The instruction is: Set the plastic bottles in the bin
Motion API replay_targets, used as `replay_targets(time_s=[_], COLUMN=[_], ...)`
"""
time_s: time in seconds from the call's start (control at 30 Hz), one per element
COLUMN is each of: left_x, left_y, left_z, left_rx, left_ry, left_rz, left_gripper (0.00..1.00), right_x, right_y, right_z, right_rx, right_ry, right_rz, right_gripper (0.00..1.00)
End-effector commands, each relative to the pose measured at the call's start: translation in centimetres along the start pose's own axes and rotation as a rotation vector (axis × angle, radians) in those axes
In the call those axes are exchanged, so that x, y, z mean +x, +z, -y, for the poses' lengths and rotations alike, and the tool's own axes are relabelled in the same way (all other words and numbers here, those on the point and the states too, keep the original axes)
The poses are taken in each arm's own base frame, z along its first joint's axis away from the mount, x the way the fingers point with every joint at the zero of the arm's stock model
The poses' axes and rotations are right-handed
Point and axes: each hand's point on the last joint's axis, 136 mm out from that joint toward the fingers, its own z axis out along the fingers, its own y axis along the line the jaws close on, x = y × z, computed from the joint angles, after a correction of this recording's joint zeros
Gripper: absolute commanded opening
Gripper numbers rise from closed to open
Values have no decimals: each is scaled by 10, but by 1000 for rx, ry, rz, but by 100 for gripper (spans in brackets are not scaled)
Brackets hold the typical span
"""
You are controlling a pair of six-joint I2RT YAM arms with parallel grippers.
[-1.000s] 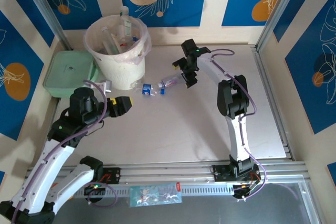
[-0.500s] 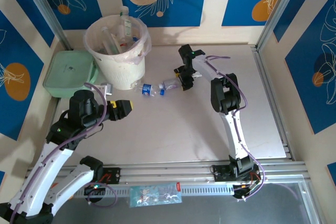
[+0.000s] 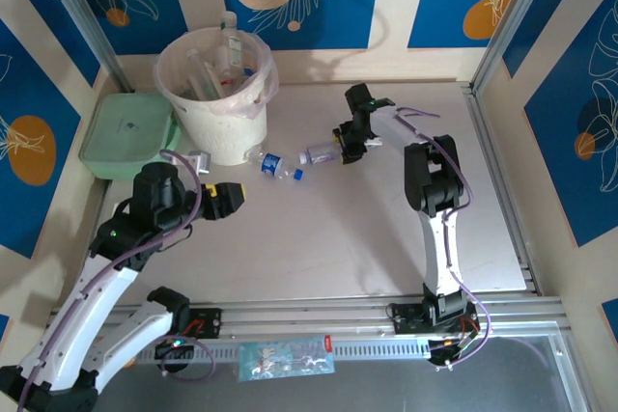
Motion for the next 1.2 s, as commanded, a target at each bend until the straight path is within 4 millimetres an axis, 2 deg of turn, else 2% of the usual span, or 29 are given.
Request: replay_targets(time_s=[0.0, 0.2, 0.33, 0.57, 0.77, 0.97, 1.17], left_x=[-11, -22, -21, -16, 9, 26, 36], left_y=[-4, -9, -6, 14, 45, 72, 78], left_z=[13, 22, 31, 56, 94, 123, 163], left_rx=[37, 48, 91, 201, 265, 300, 487], left_ry=[35, 69, 85, 95, 185, 273, 275], left_rz=[25, 28, -1, -104, -271, -387, -437], left_gripper=[70, 73, 88, 89, 92, 98, 100], right_x=[11, 23, 43, 89, 128, 166, 186], right_y=[-51, -103, -136, -182, -212, -239, -257], right_z=[-22, -13, -7, 35, 73, 97, 109], right_rx=[-133, -229, -355, -472, -557, -656, -728], right_ry=[-38, -208, -411, -727, -926, -1060, -1124], right_rz=[-25, -17, -26, -77, -134, -211, -244], right_gripper=[52, 50, 49, 44, 44, 44, 44])
